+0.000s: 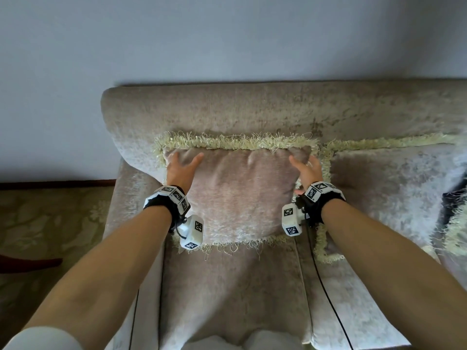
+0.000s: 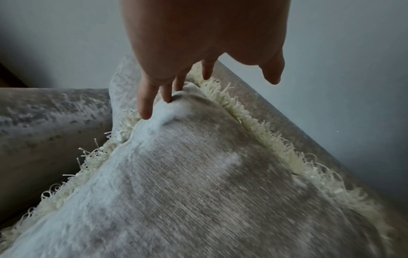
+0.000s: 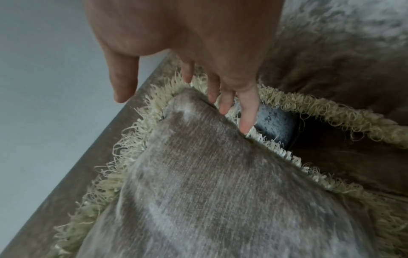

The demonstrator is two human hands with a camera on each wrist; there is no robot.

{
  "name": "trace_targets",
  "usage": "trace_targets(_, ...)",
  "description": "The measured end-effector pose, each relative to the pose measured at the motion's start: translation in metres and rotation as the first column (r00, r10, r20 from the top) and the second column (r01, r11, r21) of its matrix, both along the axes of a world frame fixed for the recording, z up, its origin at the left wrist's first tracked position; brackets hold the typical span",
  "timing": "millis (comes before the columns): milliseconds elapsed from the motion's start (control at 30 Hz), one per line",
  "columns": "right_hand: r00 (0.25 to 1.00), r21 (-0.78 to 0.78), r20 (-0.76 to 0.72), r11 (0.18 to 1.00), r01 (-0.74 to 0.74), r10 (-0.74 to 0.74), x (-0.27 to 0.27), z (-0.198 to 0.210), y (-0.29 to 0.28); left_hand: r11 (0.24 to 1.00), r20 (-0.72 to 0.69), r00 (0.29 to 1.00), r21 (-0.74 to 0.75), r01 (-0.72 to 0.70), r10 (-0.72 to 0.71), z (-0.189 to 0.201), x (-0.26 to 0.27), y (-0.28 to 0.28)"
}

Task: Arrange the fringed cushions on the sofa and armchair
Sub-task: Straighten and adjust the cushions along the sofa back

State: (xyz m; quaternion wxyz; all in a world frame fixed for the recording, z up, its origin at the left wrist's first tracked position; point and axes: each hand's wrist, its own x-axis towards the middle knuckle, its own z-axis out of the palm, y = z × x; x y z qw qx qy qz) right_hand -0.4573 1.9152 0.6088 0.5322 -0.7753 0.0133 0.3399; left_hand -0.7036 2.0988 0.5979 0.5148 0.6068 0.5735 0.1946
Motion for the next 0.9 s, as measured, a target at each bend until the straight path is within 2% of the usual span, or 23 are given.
trace_targets(200,0.999,-0.008,0.022,1.000,0.027,-0.027,-0.007,0.014,-0.040,0.998,-0.028,0.998,0.031,0.061,-0.060,0.016,0.013,-0.027)
trace_targets(433,0.996,0.020,0.045,0.997,0.073,-0.074,0.014,0.023,-0.116,0.984,0.085,0.984,0.094,0.152,-0.160,0.035,0.054,-0.098)
trace_targets(600,0.994,0.043,0.018,0.994,0.104,-0.105,0.042,0.038,-0.189,0.965,0.112,0.970,0.179,0.193,-0.215,0.049,0.093,-0.171)
trace_targets(700,0.994,0.109,0.020,0.988,0.107,-0.110,0.060,0.044,-0.233,0.973,0.135,0.970,0.143,0.183,-0.202,0.052,0.112,-0.223)
trace_targets(900,0.997,0.109,0.042,0.992,0.062,-0.067,0.087,0.044,-0.311,0.982,0.160,0.971,0.087,0.166,-0.179,0.060,0.157,-0.318)
